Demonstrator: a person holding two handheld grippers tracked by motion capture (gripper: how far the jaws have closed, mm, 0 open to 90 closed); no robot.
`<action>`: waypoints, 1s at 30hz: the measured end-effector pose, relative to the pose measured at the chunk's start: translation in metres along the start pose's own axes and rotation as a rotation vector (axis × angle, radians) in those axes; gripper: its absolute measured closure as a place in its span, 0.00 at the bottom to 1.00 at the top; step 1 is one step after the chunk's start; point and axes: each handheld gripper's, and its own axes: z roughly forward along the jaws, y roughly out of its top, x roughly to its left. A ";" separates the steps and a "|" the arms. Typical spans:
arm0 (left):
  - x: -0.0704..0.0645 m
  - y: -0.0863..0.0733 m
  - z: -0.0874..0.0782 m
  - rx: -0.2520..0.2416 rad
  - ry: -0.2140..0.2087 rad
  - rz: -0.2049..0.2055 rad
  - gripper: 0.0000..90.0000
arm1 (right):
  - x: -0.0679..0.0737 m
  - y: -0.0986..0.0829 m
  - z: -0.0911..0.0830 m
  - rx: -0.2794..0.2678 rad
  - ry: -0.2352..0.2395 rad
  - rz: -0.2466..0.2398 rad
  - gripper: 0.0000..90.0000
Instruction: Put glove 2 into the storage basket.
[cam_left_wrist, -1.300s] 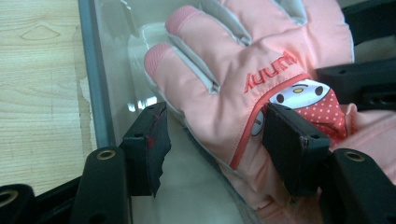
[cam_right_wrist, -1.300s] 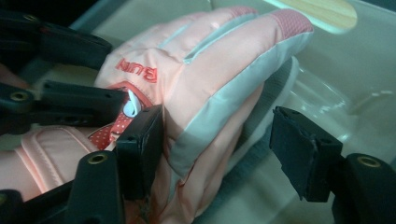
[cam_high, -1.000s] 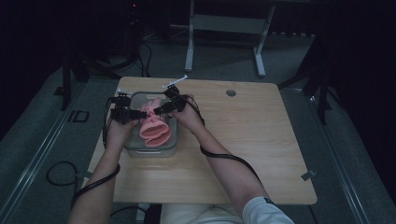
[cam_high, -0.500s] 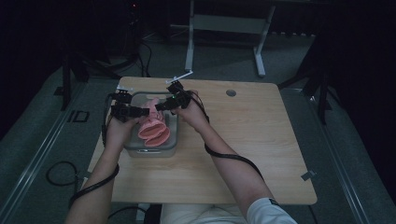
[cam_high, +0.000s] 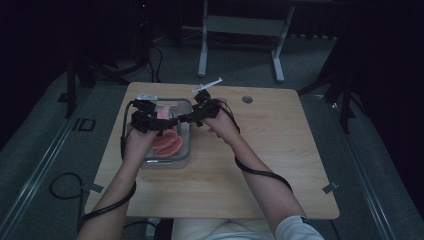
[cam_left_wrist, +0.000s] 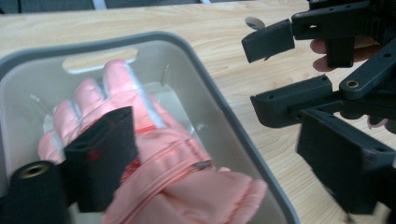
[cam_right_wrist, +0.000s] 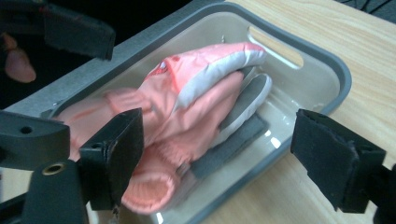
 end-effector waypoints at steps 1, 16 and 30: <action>0.000 0.000 0.000 0.000 0.000 0.000 0.07 | 0.000 0.000 0.000 0.000 0.000 0.000 0.19; -0.066 -0.011 0.012 0.014 -0.107 0.172 0.01 | -0.013 -0.033 -0.036 -0.034 -0.039 -0.019 0.18; -0.103 -0.034 0.027 0.024 -0.167 0.251 0.01 | -0.023 -0.064 -0.048 -0.026 -0.059 -0.020 0.18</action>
